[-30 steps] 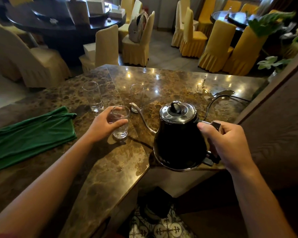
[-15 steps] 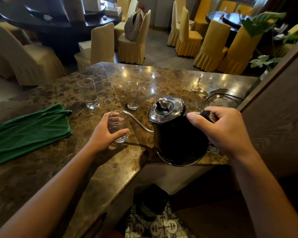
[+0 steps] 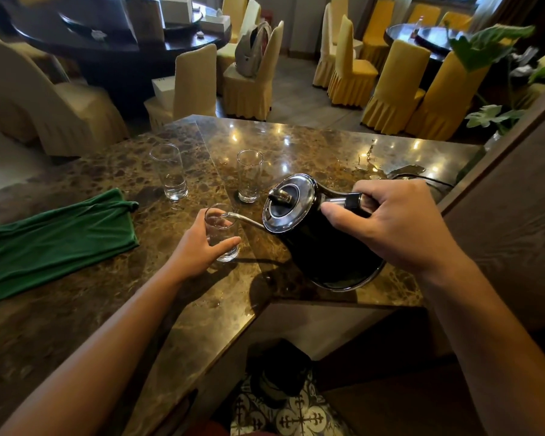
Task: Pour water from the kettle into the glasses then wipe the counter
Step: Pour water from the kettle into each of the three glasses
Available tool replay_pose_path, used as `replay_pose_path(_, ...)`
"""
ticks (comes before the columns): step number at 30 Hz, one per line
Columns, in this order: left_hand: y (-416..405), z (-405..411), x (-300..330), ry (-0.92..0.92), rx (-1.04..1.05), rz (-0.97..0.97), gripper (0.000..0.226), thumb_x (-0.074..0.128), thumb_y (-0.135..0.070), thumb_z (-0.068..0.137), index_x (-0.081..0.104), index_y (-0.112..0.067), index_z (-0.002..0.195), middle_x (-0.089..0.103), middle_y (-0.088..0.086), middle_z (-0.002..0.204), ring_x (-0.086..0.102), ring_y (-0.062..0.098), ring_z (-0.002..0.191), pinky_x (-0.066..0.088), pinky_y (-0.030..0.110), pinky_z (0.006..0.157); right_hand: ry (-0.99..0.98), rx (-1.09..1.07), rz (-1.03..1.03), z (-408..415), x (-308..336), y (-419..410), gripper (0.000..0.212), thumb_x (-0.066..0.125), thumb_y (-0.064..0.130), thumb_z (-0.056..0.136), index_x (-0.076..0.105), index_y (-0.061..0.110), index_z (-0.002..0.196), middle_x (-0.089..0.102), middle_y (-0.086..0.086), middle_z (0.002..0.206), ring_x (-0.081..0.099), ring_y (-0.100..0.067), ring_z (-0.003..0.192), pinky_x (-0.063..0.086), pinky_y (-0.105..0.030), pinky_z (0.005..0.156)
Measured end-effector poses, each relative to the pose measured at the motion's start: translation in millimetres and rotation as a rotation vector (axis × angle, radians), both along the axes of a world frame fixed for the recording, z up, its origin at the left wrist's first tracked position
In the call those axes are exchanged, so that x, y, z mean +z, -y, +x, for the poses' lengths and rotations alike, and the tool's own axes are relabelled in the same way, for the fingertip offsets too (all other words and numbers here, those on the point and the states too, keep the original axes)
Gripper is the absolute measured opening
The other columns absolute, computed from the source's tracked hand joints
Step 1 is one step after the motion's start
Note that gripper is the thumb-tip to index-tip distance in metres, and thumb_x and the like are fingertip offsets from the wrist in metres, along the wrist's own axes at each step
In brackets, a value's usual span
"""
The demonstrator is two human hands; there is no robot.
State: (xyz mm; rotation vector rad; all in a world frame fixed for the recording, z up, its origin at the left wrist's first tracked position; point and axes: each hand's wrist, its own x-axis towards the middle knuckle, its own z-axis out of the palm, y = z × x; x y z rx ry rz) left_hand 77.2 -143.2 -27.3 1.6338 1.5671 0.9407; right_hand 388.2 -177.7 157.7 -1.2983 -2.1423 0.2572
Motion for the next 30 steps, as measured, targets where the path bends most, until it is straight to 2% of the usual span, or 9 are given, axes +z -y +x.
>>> replay_pose_path(9, 4, 5, 1, 0.011, 0.032, 0.014, 0.057, 0.081, -0.032, 0.083, 0.044, -0.026, 0.126, 0.061, -0.02, 0.111, 0.06, -0.008, 0.102, 0.044, 0.013, 0.089, 0.049, 0.0, -0.029, -5, 6, 2, 0.059, 0.056, 0.07, 0.085, 0.059, 0.016, 0.06, 0.057, 0.001, 0.053, 0.058, -0.02, 0.053, 0.046, -0.042, 0.048)
replay_pose_path(15, 7, 8, -1, 0.034, 0.045, 0.018, 0.058, 0.081, -0.032, 0.083, 0.043, -0.027, 0.127, 0.062, -0.018, 0.113, 0.062, 0.001, 0.107, 0.049, 0.026, 0.096, 0.056, 0.003, -0.043, -4, 4, 8, 0.06, 0.055, 0.069, 0.086, 0.059, 0.015, 0.06, 0.055, 0.001, 0.052, 0.056, -0.02, 0.051, 0.044, -0.043, 0.048)
replay_pose_path(19, 9, 10, -3, 0.053, 0.056, 0.033, 0.059, 0.081, -0.032, 0.083, 0.043, -0.027, 0.128, 0.062, -0.017, 0.115, 0.064, 0.007, 0.111, 0.051, 0.037, 0.102, 0.078, 0.013, -0.014, -9, 6, 16, 0.054, 0.056, 0.066, 0.087, 0.049, 0.022, 0.056, 0.051, 0.009, 0.049, 0.051, -0.01, 0.047, 0.037, -0.032, 0.044)
replay_pose_path(23, 10, 11, -3, 0.072, 0.061, 0.025, 0.061, 0.081, -0.032, 0.083, 0.042, -0.026, 0.129, 0.061, -0.017, 0.115, 0.063, 0.008, 0.112, 0.051, 0.041, 0.104, 0.082, 0.024, -0.023, -9, 4, 19, 0.053, 0.055, 0.064, 0.088, 0.052, 0.022, 0.058, 0.052, 0.008, 0.05, 0.053, -0.012, 0.048, 0.038, -0.033, 0.045)
replay_pose_path(26, 10, 10, -2, 0.078, 0.058, 0.017, 0.061, 0.081, -0.032, 0.083, 0.042, -0.026, 0.129, 0.061, -0.017, 0.116, 0.064, 0.012, 0.114, 0.051, 0.044, 0.104, 0.097, 0.034, -0.003, -10, 4, 21, 0.048, 0.056, 0.062, 0.089, 0.043, 0.031, 0.054, 0.046, 0.011, 0.047, 0.049, -0.008, 0.045, 0.03, -0.027, 0.046)
replay_pose_path(30, 9, 10, -1, 0.07, 0.043, 0.005, 0.061, 0.081, -0.031, 0.083, 0.041, -0.026, 0.129, 0.06, -0.016, 0.116, 0.062, 0.004, 0.111, 0.05, 0.039, 0.104, 0.127, 0.041, 0.014, -11, 5, 21, 0.048, 0.056, 0.061, 0.089, 0.037, 0.035, 0.053, 0.042, 0.013, 0.045, 0.046, -0.005, 0.044, 0.026, -0.024, 0.047)
